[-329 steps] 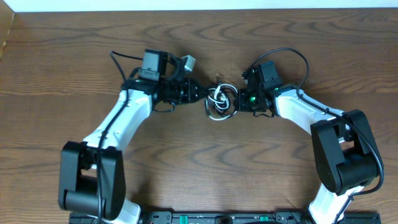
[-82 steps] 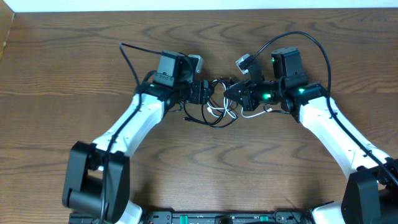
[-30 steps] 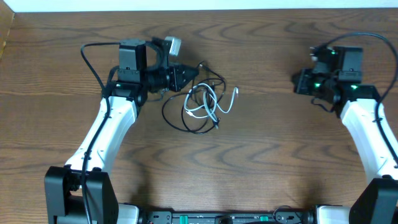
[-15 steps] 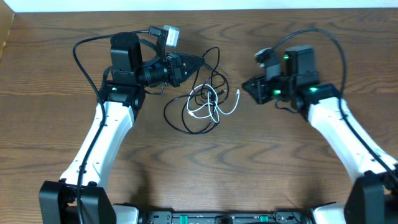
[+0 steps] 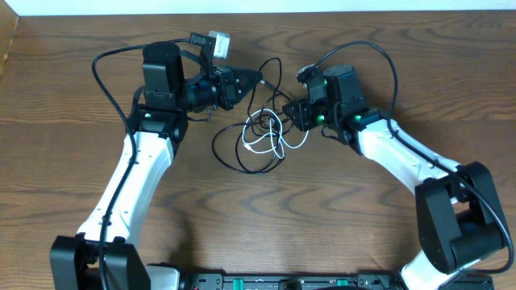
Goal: Untangle cables
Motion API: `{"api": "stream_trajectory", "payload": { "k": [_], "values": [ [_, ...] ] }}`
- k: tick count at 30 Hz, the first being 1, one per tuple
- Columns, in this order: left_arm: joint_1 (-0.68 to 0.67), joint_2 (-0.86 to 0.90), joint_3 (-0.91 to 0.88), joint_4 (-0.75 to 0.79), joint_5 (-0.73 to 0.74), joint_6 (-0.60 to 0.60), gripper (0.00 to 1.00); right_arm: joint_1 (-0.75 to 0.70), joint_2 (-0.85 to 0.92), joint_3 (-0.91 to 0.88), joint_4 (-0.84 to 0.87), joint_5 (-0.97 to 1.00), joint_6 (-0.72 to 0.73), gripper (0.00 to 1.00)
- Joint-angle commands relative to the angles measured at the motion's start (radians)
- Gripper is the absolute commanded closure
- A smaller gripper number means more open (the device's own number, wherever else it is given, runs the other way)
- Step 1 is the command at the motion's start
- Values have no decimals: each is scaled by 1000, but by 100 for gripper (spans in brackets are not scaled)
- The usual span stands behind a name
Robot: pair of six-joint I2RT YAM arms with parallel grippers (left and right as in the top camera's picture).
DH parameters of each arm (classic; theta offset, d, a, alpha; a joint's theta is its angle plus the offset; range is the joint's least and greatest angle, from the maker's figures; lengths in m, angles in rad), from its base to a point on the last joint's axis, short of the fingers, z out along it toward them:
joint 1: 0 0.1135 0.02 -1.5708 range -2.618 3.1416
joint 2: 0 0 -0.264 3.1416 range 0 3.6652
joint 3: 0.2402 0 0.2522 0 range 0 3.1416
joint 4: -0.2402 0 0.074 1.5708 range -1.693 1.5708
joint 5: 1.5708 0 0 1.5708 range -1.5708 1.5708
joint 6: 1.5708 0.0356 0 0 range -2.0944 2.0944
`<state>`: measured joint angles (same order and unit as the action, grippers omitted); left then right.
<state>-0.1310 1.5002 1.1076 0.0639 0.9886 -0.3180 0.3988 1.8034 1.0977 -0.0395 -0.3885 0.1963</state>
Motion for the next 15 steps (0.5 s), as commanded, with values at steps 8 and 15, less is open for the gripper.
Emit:
{"api": "stream_trajectory", "payload": {
  "k": [8, 15],
  "values": [
    [1, -145, 10, 62, -11, -3, 93, 5, 95, 2, 132, 102, 28, 51],
    [1, -214, 10, 130, -10, -63, 93, 20, 122, 2, 184, 83, 29, 66]
  ]
}}
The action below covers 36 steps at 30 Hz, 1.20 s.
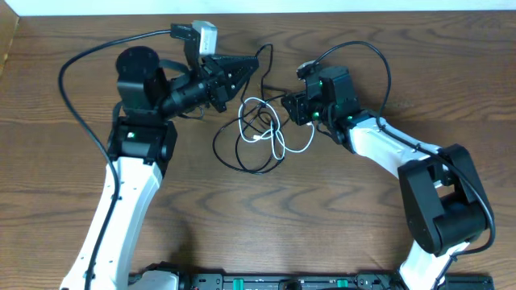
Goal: Untangle cables
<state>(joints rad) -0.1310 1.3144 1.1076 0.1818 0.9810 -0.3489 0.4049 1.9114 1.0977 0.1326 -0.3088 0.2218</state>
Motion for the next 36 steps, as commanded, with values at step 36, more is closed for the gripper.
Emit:
{"api": "stream_trajectory", "payload": {
  "k": [36],
  "values": [
    [86, -34, 10, -295, -315, 55, 92, -26, 13, 2, -13, -660, 2, 79]
  ]
}}
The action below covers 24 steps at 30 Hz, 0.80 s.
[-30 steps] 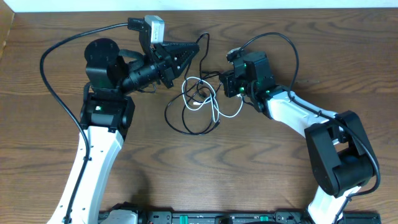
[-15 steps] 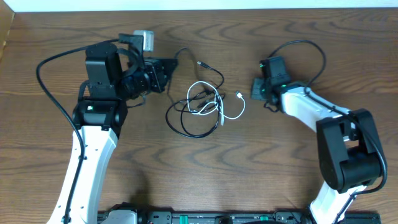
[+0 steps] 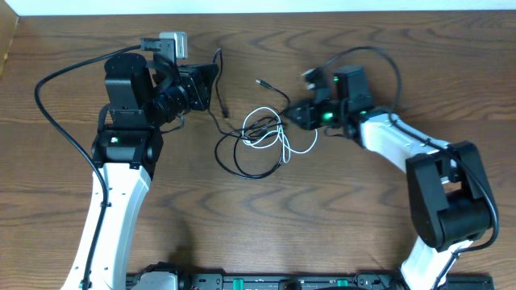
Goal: Untangle cables
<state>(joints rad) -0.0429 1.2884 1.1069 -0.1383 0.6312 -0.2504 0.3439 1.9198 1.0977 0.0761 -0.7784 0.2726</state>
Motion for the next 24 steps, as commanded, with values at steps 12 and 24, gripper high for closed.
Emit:
{"api": "stream_trajectory", "payload": {
  "k": [12, 24],
  "values": [
    [-43, -8, 11, 152, 47, -399, 92, 176, 5, 2, 278, -97, -50, 65],
    [-83, -7, 11, 193, 34, -510, 92, 221, 5, 2, 404, -66, -41, 57]
  ]
}}
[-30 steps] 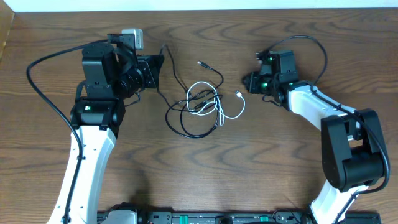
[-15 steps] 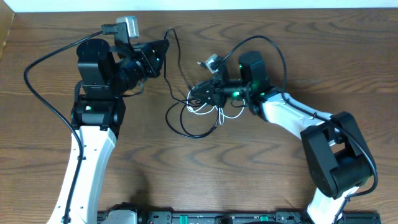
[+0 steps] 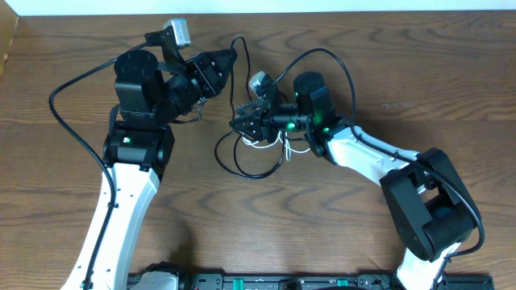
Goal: Untangle cables
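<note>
A black cable (image 3: 242, 171) and a thinner white cable (image 3: 281, 147) lie tangled in loops at the table's middle. My left gripper (image 3: 229, 61) is raised at the upper left of the tangle and points right. It is shut on a strand of the black cable, which arches over its tip and drops to the heap. My right gripper (image 3: 242, 123) reaches leftward and sits right over the top of the tangle. Its fingers are lost among the dark strands, so their state is unclear.
The brown wooden table (image 3: 403, 64) carries both arms. Each arm's own black supply cable arcs above it, the left arm's (image 3: 68, 80) and the right arm's (image 3: 339, 64). A white wall edge runs along the back.
My right gripper has moved left from the tangle's right side onto its top. My left gripper has shifted right and now points at the tangle, with the black strand still rising from it.
First both grippers were close at the tangle, left above it, right at its right edge. Then the left gripper stood higher with a black strand. Later it was far to the left, the strand stretched out. Now both are near the heap again.
</note>
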Motion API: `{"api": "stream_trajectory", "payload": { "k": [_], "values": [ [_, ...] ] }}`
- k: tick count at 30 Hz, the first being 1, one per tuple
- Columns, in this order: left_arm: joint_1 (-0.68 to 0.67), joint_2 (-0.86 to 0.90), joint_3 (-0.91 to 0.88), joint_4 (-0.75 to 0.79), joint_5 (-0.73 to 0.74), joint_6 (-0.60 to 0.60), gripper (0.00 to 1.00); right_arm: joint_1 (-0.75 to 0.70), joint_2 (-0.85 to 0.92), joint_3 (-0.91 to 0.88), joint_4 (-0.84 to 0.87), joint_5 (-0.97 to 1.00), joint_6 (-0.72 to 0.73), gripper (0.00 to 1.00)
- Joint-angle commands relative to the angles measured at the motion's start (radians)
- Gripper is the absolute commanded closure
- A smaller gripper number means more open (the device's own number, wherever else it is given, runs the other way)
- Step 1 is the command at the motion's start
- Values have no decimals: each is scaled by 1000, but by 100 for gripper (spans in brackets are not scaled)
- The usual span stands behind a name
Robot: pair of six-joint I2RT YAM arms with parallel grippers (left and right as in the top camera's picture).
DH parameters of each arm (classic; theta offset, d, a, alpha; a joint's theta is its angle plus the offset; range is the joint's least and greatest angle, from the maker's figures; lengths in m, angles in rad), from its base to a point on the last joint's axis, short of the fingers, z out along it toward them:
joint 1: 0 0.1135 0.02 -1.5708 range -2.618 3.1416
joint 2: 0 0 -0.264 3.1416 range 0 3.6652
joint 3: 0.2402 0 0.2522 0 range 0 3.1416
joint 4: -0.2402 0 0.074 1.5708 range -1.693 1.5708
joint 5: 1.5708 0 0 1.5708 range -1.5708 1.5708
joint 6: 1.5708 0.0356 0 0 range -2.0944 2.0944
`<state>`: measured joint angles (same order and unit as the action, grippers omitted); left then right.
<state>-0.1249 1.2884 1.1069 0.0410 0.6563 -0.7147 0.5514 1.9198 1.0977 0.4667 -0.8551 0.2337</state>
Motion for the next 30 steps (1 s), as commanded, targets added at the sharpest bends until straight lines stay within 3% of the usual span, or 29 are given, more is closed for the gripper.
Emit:
{"api": "stream_trajectory", "payload": {
  "k": [1, 3, 5, 9, 11, 16, 19, 21, 23, 30],
  "values": [
    [-1, -7, 11, 18, 9, -46, 92, 18, 5, 2, 18, 10, 0, 57],
    [-1, -7, 11, 22, 10, -47, 93, 23, 5, 2, 21, 10, 1, 57],
    [-1, -7, 11, 25, 10, -53, 93, 27, 5, 2, 23, 12, 1, 64],
    [-1, -7, 11, 26, 9, -72, 93, 26, 5, 2, 27, 58, 1, 99],
    [-1, -7, 11, 24, 5, -51, 93, 26, 5, 2, 11, 105, 2, 99],
    [-1, -7, 11, -72, -89, 139, 91, 24, 5, 2, -112, 183, 16, 99],
    [-1, 0, 11, -222, -263, 260, 73, 19, 5, 2, -229, 275, 16, 99],
    [-1, 14, 10, -316, -387, 288, 55, 10, 5, 2, -288, 337, 16, 99],
    [-1, 35, 10, -392, -473, 296, 48, -9, 1, 2, -307, 348, 16, 99],
    [-1, 127, 10, -505, -481, 303, 47, -128, -101, 52, -306, 288, 107, 99]
  ]
}}
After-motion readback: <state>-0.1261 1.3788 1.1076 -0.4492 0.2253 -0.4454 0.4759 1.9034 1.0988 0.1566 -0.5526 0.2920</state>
